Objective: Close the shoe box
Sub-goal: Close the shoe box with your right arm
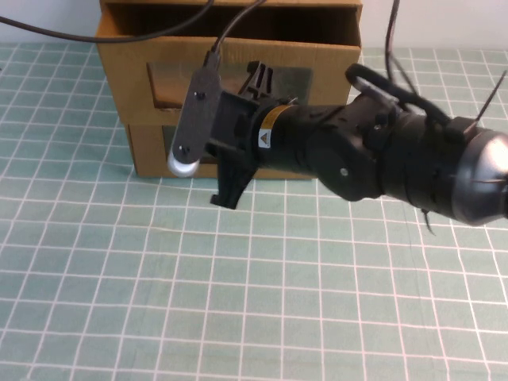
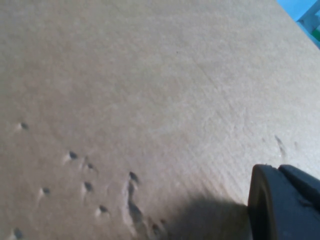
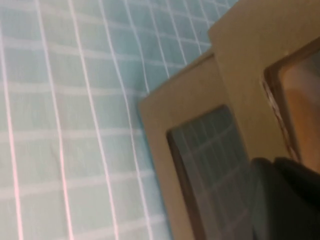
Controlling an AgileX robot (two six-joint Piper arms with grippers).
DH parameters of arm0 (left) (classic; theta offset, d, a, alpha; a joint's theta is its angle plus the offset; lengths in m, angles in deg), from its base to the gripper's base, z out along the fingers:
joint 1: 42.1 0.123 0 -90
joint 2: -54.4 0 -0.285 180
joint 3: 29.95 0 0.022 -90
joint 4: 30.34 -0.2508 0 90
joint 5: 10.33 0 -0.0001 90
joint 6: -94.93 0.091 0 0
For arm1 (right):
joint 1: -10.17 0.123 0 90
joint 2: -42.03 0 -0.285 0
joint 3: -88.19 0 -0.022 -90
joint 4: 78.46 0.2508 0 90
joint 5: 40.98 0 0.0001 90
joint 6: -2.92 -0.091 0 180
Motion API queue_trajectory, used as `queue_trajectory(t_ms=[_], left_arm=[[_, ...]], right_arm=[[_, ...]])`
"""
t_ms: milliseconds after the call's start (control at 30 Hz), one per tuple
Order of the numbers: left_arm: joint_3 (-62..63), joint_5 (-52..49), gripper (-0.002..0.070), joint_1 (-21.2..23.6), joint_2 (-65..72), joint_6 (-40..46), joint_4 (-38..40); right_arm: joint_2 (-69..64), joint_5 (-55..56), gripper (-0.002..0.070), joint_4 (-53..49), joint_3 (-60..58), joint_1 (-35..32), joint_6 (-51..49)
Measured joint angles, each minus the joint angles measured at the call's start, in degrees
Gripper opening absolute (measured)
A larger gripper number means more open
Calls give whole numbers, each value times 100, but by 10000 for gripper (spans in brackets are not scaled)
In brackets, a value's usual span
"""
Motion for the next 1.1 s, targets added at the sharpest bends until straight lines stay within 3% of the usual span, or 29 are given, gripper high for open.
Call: queue_trajectory(t_ms=[267, 333, 467, 633, 1100], left_arm=[[0, -55, -5, 0, 0, -73, 0], [4, -82, -5, 0, 0, -81, 0], [13, -122, -5, 0, 0, -128, 0], [13, -149, -5, 0, 0, -142, 0], [13, -163, -5, 0, 0, -144, 32]], right_arm=[[965, -1851, -14, -603, -22, 333, -371], [1086, -2026, -14, -1024, -22, 346, -1222], [1136, -2220, -14, -2917, -22, 325, -3932], [1136, -2136, -14, -4596, -22, 325, -5673], [547, -1003, -14, -4263, -22, 325, -6091]])
